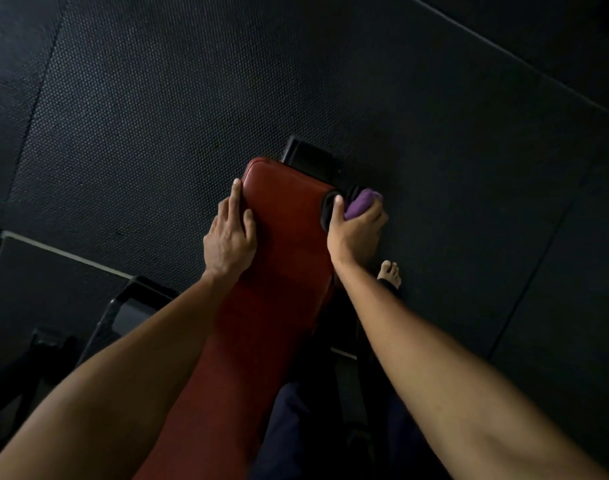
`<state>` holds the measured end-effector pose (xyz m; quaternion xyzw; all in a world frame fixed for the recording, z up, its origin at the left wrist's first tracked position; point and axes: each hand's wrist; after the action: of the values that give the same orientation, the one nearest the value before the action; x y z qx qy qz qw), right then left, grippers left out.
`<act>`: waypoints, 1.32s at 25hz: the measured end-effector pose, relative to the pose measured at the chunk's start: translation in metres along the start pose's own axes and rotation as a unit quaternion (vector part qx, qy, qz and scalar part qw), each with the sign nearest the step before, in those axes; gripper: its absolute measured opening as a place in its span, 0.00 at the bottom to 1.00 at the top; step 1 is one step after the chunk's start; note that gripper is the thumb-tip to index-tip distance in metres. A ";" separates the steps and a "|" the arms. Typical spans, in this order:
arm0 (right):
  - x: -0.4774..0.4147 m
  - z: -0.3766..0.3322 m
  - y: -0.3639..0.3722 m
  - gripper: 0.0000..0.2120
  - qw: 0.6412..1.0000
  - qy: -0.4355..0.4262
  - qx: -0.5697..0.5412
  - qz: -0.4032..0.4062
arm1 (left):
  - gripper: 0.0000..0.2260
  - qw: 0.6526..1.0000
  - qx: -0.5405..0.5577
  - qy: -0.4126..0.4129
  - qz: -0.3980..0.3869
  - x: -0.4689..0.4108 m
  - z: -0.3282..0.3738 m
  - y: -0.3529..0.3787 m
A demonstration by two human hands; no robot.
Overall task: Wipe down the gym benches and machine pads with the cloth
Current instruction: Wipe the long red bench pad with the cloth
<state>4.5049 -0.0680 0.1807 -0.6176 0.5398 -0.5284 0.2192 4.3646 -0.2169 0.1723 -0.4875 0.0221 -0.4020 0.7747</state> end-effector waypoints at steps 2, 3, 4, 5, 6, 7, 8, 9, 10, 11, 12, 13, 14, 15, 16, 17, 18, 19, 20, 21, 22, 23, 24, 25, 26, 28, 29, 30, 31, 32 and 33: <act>0.011 0.002 0.003 0.37 1.000 -0.014 0.010 0.006 | 0.26 1.000 0.000 -0.008 0.000 -0.001 0.001 -0.001; 0.027 0.011 0.003 0.39 1.000 -0.020 0.019 -0.005 | 0.26 1.000 0.001 -0.011 -0.006 0.000 0.000 -0.001; 0.044 0.021 0.000 0.40 0.999 -0.028 0.028 -0.021 | 0.26 1.000 0.005 -0.013 -0.016 0.001 0.001 -0.002; 0.055 0.031 -0.004 0.41 0.998 -0.037 0.039 -0.043 | 0.26 0.999 0.012 -0.023 -0.029 0.000 0.003 -0.005; 0.059 0.038 -0.009 0.42 0.995 -0.040 0.052 -0.073 | 0.26 0.998 0.014 -0.036 -0.047 0.000 0.006 -0.009; 0.056 0.041 -0.015 0.42 0.991 -0.038 0.070 -0.105 | 0.26 0.996 0.011 -0.048 -0.068 -0.001 0.009 -0.013; 0.050 0.039 -0.024 0.42 0.986 -0.037 0.091 -0.138 | 0.27 0.994 0.003 -0.057 -0.090 0.001 0.013 -0.019; 0.041 0.035 -0.035 0.41 0.978 -0.042 0.117 -0.166 | 0.28 0.991 -0.010 -0.068 -0.112 0.002 0.018 -0.025; 0.034 0.029 -0.050 0.39 0.970 -0.055 0.145 -0.189 | 0.28 0.987 -0.024 -0.083 -0.134 0.005 0.024 -0.035; 0.028 0.024 -0.065 0.37 0.960 -0.072 0.172 -0.208 | 0.29 0.982 -0.037 -0.099 -0.155 0.008 0.030 -0.043; 0.023 0.017 -0.080 0.36 0.949 -0.090 0.196 -0.228 | 0.28 0.978 -0.048 -0.108 -0.173 0.012 0.038 -0.052; 0.020 0.009 -0.098 0.34 0.938 -0.109 0.218 -0.248 | 0.27 0.974 -0.059 -0.110 -0.188 0.018 0.048 -0.061; 0.019 -0.001 -0.115 0.33 0.926 -0.130 0.237 -0.264 | 0.25 0.972 -0.067 -0.105 -0.199 0.023 0.058 -0.071; 0.019 -0.013 -0.134 0.33 0.914 -0.152 0.251 -0.279 | 0.24 0.972 -0.071 -0.098 -0.202 0.029 0.071 -0.085; 0.020 -0.025 -0.152 0.33 0.903 -0.174 0.265 -0.291 | 0.22 0.973 -0.072 -0.091 -0.201 0.033 0.085 -0.098; 0.021 -0.035 -0.166 0.33 0.893 -0.195 0.276 -0.297 | 0.22 0.975 -0.068 -0.084 -0.197 0.036 0.097 -0.108; 0.026 -0.046 -0.183 0.33 0.883 -0.220 0.288 -0.300 | 0.22 0.977 -0.064 -0.077 -0.188 0.044 0.110 -0.120; 0.030 -0.058 -0.196 0.33 0.873 -0.243 0.295 -0.302 | 0.22 0.979 -0.060 -0.070 -0.181 0.048 0.122 -0.130; 0.032 -0.069 -0.205 0.32 0.869 -0.257 0.296 -0.303 | 0.21 0.981 -0.055 -0.063 -0.172 0.050 0.132 -0.137; 0.035 -0.081 -0.218 0.31 0.866 -0.271 0.295 -0.299 | 0.21 0.984 -0.052 -0.056 -0.162 0.055 0.144 -0.150; 0.038 -0.091 -0.230 0.31 0.864 -0.281 0.297 -0.294 | 0.21 0.985 -0.050 -0.054 -0.156 0.060 0.155 -0.159; 0.040 -0.101 -0.243 0.31 0.862 -0.292 0.298 -0.286 | 0.21 0.987 -0.044 -0.054 -0.148 0.065 0.166 -0.167; 0.042 -0.110 -0.252 0.31 0.861 -0.307 0.299 -0.275 | 0.21 0.988 -0.041 -0.054 -0.142 0.068 0.175 -0.171; 0.042 -0.118 -0.262 0.31 0.859 -0.322 0.299 -0.264 | 0.22 0.988 -0.038 -0.057 -0.135 0.072 0.186 -0.176; 0.041 -0.126 -0.270 0.31 0.857 -0.333 0.298 -0.255 | 0.22 0.989 -0.036 -0.064 -0.126 0.074 0.194 -0.180; 0.037 -0.143 -0.279 0.31 0.850 -0.351 0.303 -0.250 | 0.22 0.990 -0.030 -0.084 -0.113 0.073 0.206 -0.187; 0.035 -0.152 -0.283 0.31 0.844 -0.362 0.306 -0.252 | 0.22 0.990 -0.027 -0.095 -0.104 0.073 0.211 -0.191; 0.033 -0.162 -0.287 0.32 0.837 -0.376 0.307 -0.252 | 0.22 0.989 -0.027 -0.107 -0.095 0.072 0.217 -0.196; 0.029 -0.171 -0.291 0.32 0.833 -0.388 0.304 -0.252 | 0.23 0.988 -0.029 -0.120 -0.089 0.070 0.221 -0.201; 0.024 -0.180 -0.295 0.32 0.829 -0.400 0.300 -0.252 | 0.24 0.987 -0.033 -0.133 -0.082 0.068 0.227 -0.208; 0.018 -0.189 -0.298 0.32 0.822 -0.415 0.300 -0.251 | 0.25 0.986 -0.035 -0.145 -0.076 0.064 0.233 -0.213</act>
<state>4.4639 0.0683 0.5047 -0.7964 0.0395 -0.3947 0.4565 4.3789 -0.1292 0.4817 -0.5679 -0.1132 -0.3839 0.7193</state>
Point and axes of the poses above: each hand's wrist, its own x-axis away from the middle knuckle, its own y-axis out of the palm, z = x × y, and after that the axes turned 4 degrees about y, right-handed
